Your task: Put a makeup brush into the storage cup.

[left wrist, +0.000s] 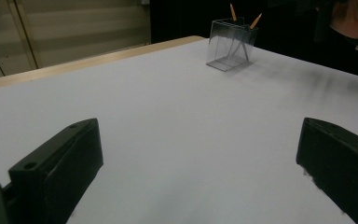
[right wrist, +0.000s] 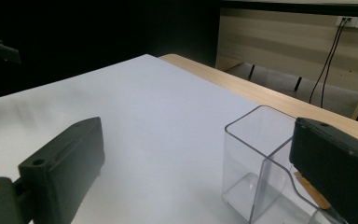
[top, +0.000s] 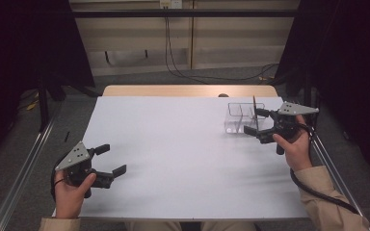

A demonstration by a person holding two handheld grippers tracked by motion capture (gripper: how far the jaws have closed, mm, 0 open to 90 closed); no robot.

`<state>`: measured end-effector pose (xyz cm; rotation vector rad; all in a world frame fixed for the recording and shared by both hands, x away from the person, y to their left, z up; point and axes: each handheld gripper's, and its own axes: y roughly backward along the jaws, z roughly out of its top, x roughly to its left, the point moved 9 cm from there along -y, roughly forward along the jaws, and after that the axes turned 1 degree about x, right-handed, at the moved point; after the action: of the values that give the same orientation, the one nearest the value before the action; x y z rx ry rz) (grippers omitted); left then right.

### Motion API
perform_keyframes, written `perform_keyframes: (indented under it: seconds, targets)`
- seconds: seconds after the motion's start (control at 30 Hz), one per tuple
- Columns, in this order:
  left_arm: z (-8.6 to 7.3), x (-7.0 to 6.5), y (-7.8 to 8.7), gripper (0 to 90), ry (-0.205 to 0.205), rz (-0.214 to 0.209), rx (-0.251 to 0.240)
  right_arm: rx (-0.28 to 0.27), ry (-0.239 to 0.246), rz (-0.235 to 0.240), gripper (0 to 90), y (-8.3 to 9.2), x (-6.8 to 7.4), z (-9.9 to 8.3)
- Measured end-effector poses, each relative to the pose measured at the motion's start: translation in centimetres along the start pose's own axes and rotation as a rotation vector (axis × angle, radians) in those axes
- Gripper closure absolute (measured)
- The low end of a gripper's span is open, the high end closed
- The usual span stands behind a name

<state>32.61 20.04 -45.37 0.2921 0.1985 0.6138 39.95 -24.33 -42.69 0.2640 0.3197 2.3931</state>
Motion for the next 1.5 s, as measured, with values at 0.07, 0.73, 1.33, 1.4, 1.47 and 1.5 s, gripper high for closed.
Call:
perform_keyframes:
  seconds: [0.07,0.73,1.33,1.4,1.47,1.5]
  targets:
    - [0.0,0.0,0.0,0.3,-0.001,0.0,0.001,0.0,0.004,0.003,1.9,-0.1,0.3,0.0]
    - [-0.4,-0.1,0.5,0.3,0.001,0.004,0.009,0.022,0.016,0.043,1.8,0.5,2.3,-1.5]
    - [-0.4,-0.1,0.3,0.3,0.0,-0.001,0.007,0.02,-0.007,0.046,1.9,1.8,3.5,-2.9]
    - [-0.3,-0.1,0.2,0.3,-0.001,-0.005,0.005,0.021,-0.007,0.046,2.1,1.9,3.6,-3.1]
    - [-0.3,-0.1,0.2,0.3,0.0,-0.005,0.004,0.022,-0.009,0.044,2.1,2.1,3.7,-3.3]
    - [-0.3,-0.1,0.2,0.3,-0.004,-0.005,0.007,0.021,-0.011,0.044,2.1,2.2,3.7,-3.4]
